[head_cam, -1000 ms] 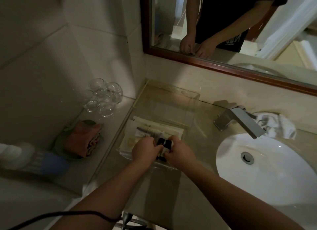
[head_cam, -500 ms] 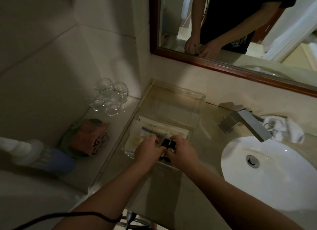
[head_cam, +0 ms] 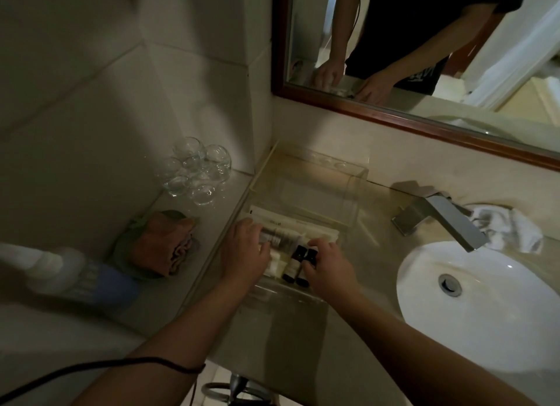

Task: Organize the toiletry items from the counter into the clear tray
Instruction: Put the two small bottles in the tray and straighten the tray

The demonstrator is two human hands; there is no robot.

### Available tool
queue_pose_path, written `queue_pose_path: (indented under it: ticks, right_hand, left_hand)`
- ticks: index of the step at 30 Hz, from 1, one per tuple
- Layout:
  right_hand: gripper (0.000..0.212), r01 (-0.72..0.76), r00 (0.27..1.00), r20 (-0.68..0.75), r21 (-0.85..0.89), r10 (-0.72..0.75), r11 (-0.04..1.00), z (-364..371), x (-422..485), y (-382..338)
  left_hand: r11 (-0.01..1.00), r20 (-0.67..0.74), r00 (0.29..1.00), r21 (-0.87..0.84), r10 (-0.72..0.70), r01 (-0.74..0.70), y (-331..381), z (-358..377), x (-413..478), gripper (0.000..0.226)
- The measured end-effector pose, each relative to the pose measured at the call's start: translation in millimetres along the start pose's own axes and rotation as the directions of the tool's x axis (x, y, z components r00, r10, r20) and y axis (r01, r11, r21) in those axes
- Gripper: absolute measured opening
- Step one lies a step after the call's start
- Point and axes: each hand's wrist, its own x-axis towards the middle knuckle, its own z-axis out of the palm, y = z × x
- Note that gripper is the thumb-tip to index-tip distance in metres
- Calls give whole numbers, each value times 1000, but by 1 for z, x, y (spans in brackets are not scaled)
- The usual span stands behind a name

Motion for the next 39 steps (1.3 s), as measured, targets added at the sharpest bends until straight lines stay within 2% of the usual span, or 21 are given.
queue_pose_path:
  ticks: [3, 6, 15, 20, 24, 31, 36, 39]
  right_hand:
    - [41, 3, 1000, 6, 4, -3, 1000, 1, -1, -2]
    - [41, 4, 1000, -2, -3, -4, 1000, 3, -2, -4]
    - [42, -13, 1000, -8, -30, 12, 999, 2, 1, -4]
    - [43, -4, 1000, -30, 9, 4, 1000, 4, -3, 0]
    - [51, 75, 994, -74, -90, -82, 993, 7, -7, -7]
    - [60, 116, 987, -76, -258, -140, 959, 16, -3, -14]
    - [58, 131, 988, -46, -231, -146, 964, 14, -3, -14]
    - [55, 101, 990, -90, -114, -111, 988, 11, -9, -9]
  left_hand:
    - [996, 235, 972, 86, -1, -20, -8, 5, 0, 56]
    - [988, 322, 946, 153, -24, -27, -11, 9, -2, 64]
    - [990, 263, 964, 140, -44, 7, -1, 2, -1, 62]
    - [992, 159, 987, 120, 4, -24, -11, -6, -1, 55]
    - [996, 82, 997, 92, 3, -11, -19, -9, -6, 55]
    - [994, 77, 994, 80, -79, 73, -29, -11, -10, 50]
    - [985, 73, 987, -80, -146, 152, -33, -14, -12, 46]
    - [947, 94, 971, -218, -220, 236, -32, -20, -11, 44]
